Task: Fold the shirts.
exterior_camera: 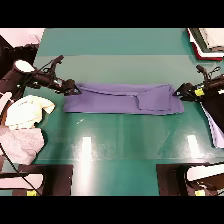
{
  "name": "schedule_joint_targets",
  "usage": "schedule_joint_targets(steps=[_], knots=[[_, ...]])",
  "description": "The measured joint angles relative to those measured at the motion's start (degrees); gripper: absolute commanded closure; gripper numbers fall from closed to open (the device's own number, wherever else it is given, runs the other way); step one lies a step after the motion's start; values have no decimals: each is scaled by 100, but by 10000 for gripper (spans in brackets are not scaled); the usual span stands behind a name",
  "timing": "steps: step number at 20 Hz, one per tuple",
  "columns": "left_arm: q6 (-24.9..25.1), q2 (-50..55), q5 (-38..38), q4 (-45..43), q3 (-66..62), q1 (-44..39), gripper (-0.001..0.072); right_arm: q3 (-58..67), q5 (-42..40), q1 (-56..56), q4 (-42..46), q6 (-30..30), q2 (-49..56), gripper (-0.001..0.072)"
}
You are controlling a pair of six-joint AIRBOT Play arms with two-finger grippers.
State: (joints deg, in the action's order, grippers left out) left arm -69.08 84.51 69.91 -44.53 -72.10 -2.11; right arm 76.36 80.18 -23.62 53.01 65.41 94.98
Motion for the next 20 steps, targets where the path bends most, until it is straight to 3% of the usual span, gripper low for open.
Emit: schedule_joint_targets(steps=[5,6,8,10,11,20], knots=[[-114,0,-68,-39,2,-212,683,-57,-254,164,-179,-326,214,21],[-155,0,-66,-44,2,-227,683,-48,-260,232,-221,-354,280,65],[-221,0,-28,-44,2,-249,683,-37,-264,374,-291,-398,402,253],[-269,0,7,-44,2,-258,683,-35,-313,496,-240,-415,494,597],[-315,0,20,-48,2,-260,683,-37,-354,544,-201,-433,522,697],[-588,470,-597,-48,-505,-1113,684,-9,-190,739,-240,-380,-149,700]])
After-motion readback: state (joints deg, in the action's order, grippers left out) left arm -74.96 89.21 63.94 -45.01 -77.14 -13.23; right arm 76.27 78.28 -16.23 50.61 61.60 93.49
